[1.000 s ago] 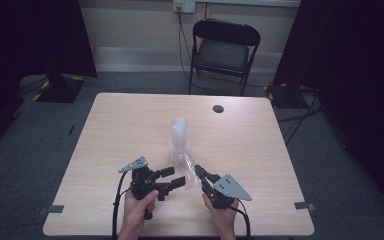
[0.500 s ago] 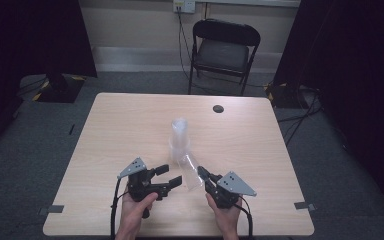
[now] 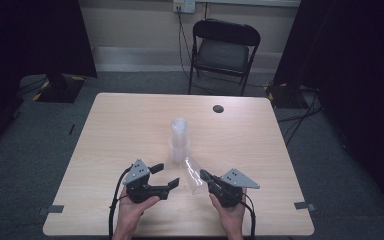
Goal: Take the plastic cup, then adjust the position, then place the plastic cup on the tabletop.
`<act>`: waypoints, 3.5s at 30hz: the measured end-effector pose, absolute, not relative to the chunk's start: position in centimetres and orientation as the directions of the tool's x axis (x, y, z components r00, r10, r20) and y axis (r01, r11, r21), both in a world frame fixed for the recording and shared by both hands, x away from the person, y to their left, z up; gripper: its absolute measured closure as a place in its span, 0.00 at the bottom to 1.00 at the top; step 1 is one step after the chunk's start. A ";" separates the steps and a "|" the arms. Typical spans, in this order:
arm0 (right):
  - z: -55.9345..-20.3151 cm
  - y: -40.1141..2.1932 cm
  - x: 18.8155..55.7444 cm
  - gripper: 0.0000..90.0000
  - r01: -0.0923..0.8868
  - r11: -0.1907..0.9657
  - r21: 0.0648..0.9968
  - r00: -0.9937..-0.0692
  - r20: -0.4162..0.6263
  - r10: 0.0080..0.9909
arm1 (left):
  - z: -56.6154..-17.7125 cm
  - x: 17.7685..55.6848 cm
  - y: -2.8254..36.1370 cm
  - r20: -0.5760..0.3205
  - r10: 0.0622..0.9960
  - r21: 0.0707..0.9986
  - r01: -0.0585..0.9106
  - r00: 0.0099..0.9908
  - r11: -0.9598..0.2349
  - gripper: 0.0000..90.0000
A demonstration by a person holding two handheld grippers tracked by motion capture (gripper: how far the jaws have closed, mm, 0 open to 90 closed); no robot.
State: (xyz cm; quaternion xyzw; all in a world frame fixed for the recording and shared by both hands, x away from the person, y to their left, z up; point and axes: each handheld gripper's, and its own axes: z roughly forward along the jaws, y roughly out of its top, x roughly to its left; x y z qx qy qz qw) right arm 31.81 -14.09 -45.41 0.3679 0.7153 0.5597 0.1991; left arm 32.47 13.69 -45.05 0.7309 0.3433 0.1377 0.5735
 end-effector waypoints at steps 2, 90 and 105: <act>-45.4 -14.1 31.9 0.99 0.320 0.115 0.940 -0.654 0.131 0.745 | -45.0 32.4 13.6 -0.162 0.660 0.934 0.330 0.734 -0.138 0.21; -43.8 -9.1 36.4 0.95 0.668 0.447 0.595 -0.711 0.330 0.621 | -46.5 30.2 8.1 0.289 0.499 0.887 -0.032 0.817 -0.460 0.31; -43.3 -9.5 36.7 0.81 0.657 0.408 0.634 -0.709 0.334 0.622 | -46.4 30.9 8.9 0.210 0.533 0.920 0.019 0.820 -0.390 0.33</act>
